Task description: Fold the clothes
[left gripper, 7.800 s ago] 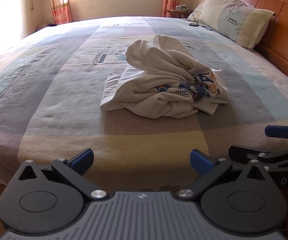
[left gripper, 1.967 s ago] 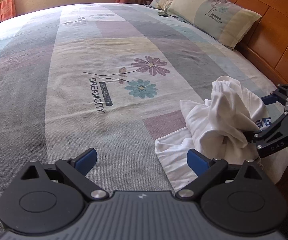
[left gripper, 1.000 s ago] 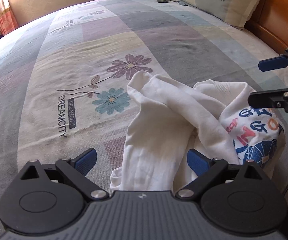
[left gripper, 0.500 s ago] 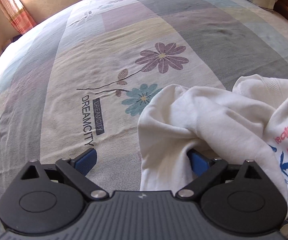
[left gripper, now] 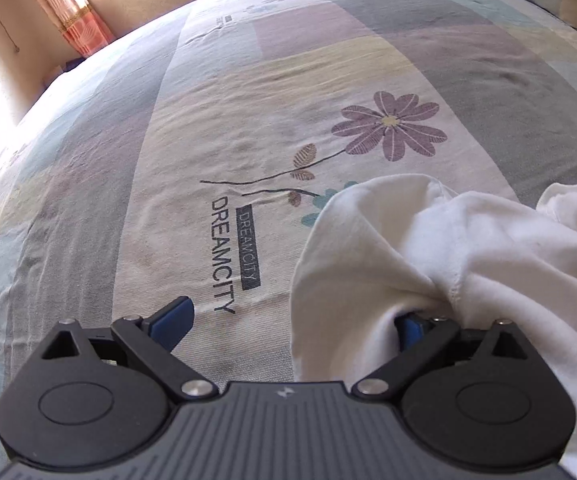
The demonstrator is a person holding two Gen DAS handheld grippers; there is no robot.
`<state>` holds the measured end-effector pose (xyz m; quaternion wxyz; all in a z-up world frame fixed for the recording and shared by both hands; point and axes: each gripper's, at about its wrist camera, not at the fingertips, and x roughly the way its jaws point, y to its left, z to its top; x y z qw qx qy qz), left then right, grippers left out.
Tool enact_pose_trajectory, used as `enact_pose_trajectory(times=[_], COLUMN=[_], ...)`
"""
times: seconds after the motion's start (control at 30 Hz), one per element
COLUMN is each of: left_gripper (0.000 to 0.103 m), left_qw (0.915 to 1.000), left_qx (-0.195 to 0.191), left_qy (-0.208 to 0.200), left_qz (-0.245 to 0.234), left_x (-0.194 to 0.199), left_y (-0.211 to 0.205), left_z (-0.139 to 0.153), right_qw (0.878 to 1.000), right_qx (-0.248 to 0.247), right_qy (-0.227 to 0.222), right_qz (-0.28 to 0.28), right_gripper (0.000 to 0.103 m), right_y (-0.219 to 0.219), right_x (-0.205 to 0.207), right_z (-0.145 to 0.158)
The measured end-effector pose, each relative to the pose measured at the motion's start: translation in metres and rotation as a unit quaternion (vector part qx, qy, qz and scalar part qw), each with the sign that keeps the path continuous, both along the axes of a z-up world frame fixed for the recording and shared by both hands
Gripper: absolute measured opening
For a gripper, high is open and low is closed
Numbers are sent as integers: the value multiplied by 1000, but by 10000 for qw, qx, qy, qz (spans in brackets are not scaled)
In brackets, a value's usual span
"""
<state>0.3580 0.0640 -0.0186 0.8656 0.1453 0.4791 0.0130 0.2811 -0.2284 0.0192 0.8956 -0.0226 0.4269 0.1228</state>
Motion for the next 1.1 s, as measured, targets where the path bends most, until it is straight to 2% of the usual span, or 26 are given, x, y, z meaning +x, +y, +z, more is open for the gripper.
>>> enact_pose_trajectory(times=[0.13,0.2,0.37,0.67,0.77,0.9,1.03,1.1], left_gripper=[99,99,99,99,99,99,99,99], left_qw=[9990,9970,9909,9833,9800,9782,9792,9803], left_qx=[35,238,392,556,571,371,370,362], left_qy=[-158,-326,-505,-398,-350,-160,-95,-106], left_qz=[423,658,1183,1688,1873,2036,1993,1939], left_x=[11,13,11,-10,-18,-28,-35,-35], left_y=[26,40,75,126,145,163,163,161], left_z=[13,20,35,33,32,21,11,8], right_qw=[9999,9998,9998,9995,9994,9971,9990,9985], right_qx=[5,-11,-35,-150,-44,-42,74,262], right_qy=[56,71,58,249,199,-23,-121,-12], right_qz=[-129,-164,-175,-153,280,762,414,484], right_gripper=[103,103,103,103,103,103,103,103], right_y=[-8,-10,-12,4,26,46,39,42], right_x=[1,2,4,15,7,-7,-9,-10], right_z=[-3,-5,-6,-16,-11,2,16,23])
